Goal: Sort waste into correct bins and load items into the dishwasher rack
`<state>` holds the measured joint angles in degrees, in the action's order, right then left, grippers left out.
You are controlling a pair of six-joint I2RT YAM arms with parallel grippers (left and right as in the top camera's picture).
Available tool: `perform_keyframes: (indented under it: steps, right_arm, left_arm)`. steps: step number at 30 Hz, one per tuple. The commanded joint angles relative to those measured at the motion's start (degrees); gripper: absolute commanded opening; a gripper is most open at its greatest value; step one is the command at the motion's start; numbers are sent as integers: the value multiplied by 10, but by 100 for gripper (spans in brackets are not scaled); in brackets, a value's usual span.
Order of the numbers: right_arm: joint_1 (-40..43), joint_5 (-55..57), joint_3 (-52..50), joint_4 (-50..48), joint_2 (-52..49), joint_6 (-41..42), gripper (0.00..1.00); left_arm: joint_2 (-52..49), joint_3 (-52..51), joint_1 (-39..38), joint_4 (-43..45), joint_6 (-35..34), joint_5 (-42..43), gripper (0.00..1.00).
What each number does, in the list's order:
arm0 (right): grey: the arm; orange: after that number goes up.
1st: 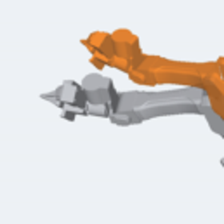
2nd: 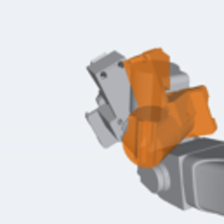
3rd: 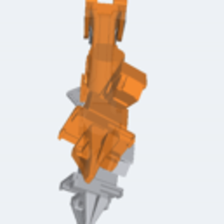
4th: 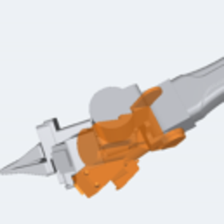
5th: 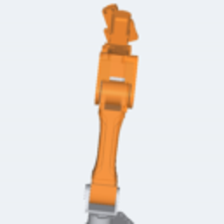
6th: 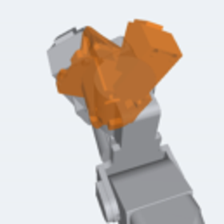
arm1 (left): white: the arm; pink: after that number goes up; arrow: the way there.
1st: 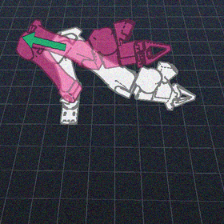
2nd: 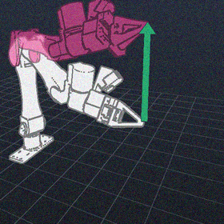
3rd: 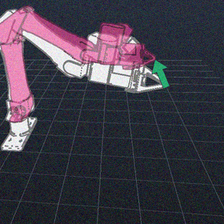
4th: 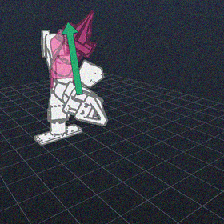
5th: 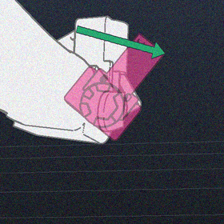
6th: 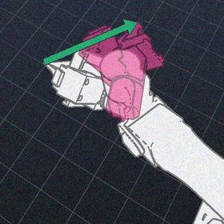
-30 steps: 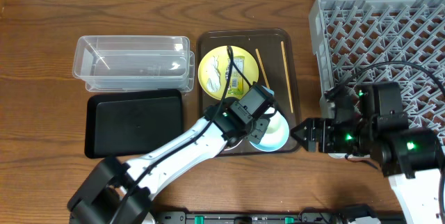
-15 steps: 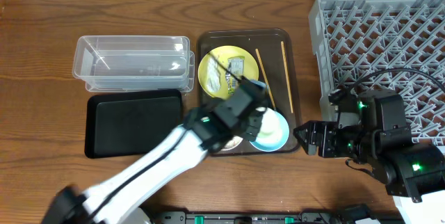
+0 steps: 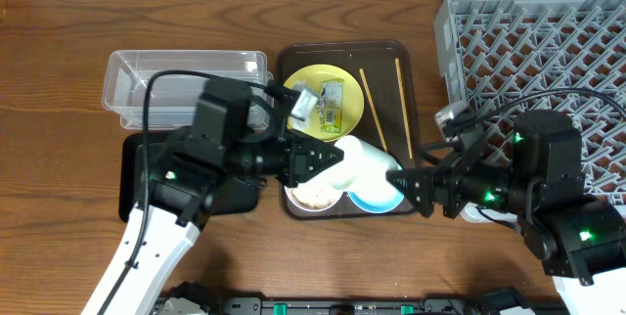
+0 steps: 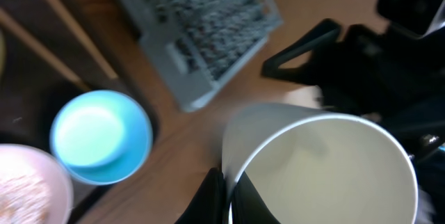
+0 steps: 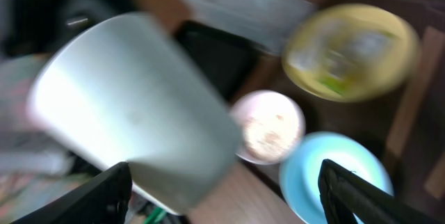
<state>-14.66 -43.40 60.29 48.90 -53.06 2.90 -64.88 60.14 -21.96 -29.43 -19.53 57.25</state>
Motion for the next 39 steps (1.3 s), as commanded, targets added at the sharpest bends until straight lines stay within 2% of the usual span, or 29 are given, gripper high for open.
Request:
perform_keyframes:
  steps: [1, 6, 13, 21, 27, 30, 37, 39]
  right_arm:
    - [-23, -95, 8, -24, -6, -52, 83]
    - [-47, -189, 8, -68, -6, -93, 83]
    - [-52, -180, 8, -114, -6, -57, 82]
    - [-52, -219, 8, -166, -3, -34, 83]
    - [-52, -230, 8, -171, -2, -31, 67]
    - [-52, -231, 8, -175, 1, -31, 79]
    - [-52, -231, 8, -174, 6, -21, 67]
    - [-50, -229, 8, -174, 11, -12, 63]
  left_arm:
    - [6, 15, 5, 24, 8, 184, 6]
    - [6, 15, 5, 53, -2, 189, 6]
    - [6, 15, 5, 172, -92, 231, 6]
    - [6, 14, 5, 167, -91, 233, 6]
    - [6, 10, 5, 167, -91, 233, 6]
    - [6, 10, 5, 167, -91, 233, 6]
    - [6, 10, 5, 167, -91, 233, 6]
    - [6, 10, 5, 167, -91, 233, 23]
